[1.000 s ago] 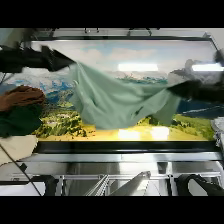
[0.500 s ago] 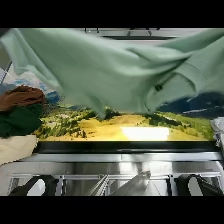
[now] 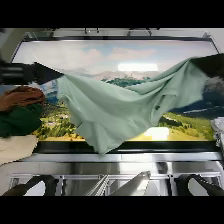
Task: Fold the shirts.
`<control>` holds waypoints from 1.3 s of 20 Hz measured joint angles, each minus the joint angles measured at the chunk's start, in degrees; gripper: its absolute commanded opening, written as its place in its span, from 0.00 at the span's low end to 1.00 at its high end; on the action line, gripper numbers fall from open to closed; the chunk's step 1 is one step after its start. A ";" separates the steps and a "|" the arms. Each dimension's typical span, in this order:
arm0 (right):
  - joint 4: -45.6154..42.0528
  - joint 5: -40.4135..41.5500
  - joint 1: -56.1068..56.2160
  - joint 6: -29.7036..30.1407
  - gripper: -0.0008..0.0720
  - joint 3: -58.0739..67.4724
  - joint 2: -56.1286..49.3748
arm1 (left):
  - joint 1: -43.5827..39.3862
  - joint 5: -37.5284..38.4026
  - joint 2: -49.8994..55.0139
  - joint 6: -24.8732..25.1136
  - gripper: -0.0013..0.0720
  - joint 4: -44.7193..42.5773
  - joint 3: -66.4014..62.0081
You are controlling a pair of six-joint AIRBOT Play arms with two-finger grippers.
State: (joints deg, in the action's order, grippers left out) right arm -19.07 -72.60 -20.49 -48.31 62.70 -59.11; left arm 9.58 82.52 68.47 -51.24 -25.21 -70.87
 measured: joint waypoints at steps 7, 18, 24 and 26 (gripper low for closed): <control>-5.40 -1.55 -1.27 -3.30 0.61 -1.05 -15.10 | -2.23 2.78 20.28 -0.42 0.98 -1.99 -6.03; -13.97 8.13 13.46 -9.68 0.61 -20.57 -19.08 | -0.04 1.07 27.12 -8.76 0.98 -16.22 3.78; -5.75 17.49 25.09 -10.05 0.61 -20.02 -27.28 | -3.56 -8.35 27.32 -8.09 0.96 -19.15 9.03; -3.48 18.16 26.82 -10.03 0.60 -18.27 -29.77 | -4.46 -9.35 27.23 -8.20 0.96 -20.87 9.35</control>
State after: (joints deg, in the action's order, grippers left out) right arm -22.55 -54.43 6.33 -58.35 44.42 -88.88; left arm 5.13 73.17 95.70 -59.44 -46.09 -61.52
